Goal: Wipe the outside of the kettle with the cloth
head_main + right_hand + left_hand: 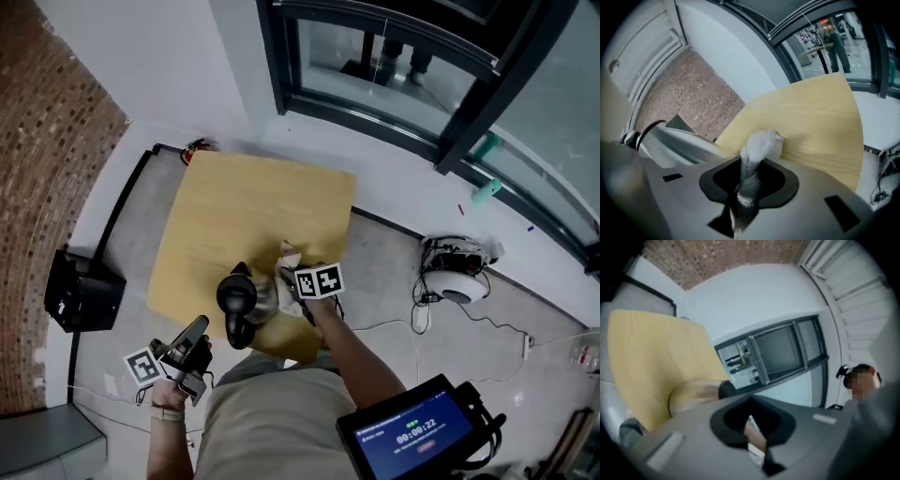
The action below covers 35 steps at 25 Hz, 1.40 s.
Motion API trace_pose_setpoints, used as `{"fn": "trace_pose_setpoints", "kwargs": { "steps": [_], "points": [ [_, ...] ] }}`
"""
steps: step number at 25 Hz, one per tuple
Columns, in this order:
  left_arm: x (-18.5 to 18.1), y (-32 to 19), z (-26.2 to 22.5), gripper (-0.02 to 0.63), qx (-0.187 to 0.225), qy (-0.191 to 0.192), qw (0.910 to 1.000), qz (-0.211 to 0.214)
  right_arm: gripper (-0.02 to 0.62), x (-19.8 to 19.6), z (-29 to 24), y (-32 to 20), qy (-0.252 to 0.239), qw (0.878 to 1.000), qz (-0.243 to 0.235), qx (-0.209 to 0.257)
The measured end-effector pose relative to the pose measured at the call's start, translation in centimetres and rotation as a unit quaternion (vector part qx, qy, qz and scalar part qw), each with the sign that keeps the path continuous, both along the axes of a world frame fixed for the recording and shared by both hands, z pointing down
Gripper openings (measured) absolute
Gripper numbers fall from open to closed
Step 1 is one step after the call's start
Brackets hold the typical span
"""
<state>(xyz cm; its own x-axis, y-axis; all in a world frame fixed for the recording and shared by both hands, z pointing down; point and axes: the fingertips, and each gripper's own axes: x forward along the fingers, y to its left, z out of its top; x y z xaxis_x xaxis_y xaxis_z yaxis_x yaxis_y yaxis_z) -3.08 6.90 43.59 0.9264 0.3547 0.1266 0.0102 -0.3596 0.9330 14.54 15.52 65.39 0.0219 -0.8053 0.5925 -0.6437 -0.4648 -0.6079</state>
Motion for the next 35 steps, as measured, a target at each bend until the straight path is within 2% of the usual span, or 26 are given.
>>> {"fn": "trace_pose_setpoints", "kwargs": {
  "steps": [2,4,6,7,9,11,13,14,17,20,23,27,29,33,35],
  "points": [
    [-0.2,-0.1,0.2,-0.009,0.013,-0.005,0.9998,-0.016,0.112,0.8,-0.5,0.1,0.015,1.0,0.004,0.015],
    [-0.4,-0.2,0.3,-0.011,0.012,-0.008,0.9996,-0.023,0.112,2.7,-3.5,-0.6,0.063,0.994,0.03,0.088],
    [-0.7,-0.4,0.4,-0.011,0.011,-0.008,0.9996,-0.027,0.115,4.7,-8.0,-1.2,0.131,0.972,0.058,0.185],
    [-0.9,-0.5,0.4,-0.009,0.011,-0.008,0.9995,-0.028,0.121,5.6,-10.0,-1.2,0.156,0.961,0.067,0.217],
    [-1.0,-0.9,0.4,-0.009,0.012,-0.004,0.9994,-0.032,0.138,6.6,-12.4,-1.2,0.176,0.951,0.072,0.244],
    [-1.1,-1.4,0.3,-0.011,0.012,0.002,0.9989,-0.044,0.182,6.9,-13.8,-1.2,0.175,0.949,0.069,0.254],
    [-1.2,-1.9,0.0,-0.009,0.014,0.01,0.998,-0.061,0.285,6.5,-15.0,-1.2,0.168,0.948,0.066,0.263],
    [-1.2,-2.1,-0.2,-0.009,0.015,0.014,0.9976,-0.066,0.301,6.2,-15.4,-1.3,0.163,0.948,0.062,0.265],
    [0.1,-2.5,-0.7,-0.009,0.023,0.029,0.9972,-0.065,0.305,5.4,-16.7,-1.4,0.152,0.949,0.044,0.274],
    [2.0,-2.7,-1.4,-0.009,0.048,0.045,0.9965,-0.051,0.304,4.3,-19.7,-0.7,0.152,0.938,0.052,0.306],
    [3.0,-2.6,-1.7,-0.009,0.077,0.06,0.9947,-0.032,0.304,1.4,-23.1,0.4,0.179,0.93,0.056,0.317],
    [5.6,-2.6,-1.8,-0.009,0.125,0.074,0.9893,-0.012,0.302,-1.2,-25.3,0.6,0.22,0.924,0.051,0.309],
    [7.2,-2.2,-2.0,-0.008,0.136,0.084,0.9871,-0.004,0.302,-1.5,-25.6,0.4,0.227,0.923,0.049,0.307],
    [10.0,-0.3,-2.1,-0.008,0.162,0.098,0.9812,0.039,0.301,-0.8,-26.0,0.9,0.23,0.921,0.074,0.307],
    [10.9,-0.1,-2.4,-0.005,0.182,0.105,0.9767,0.046,0.274,-0.3,-26.0,0.8,0.236,0.921,0.082,0.3]
  ]
}}
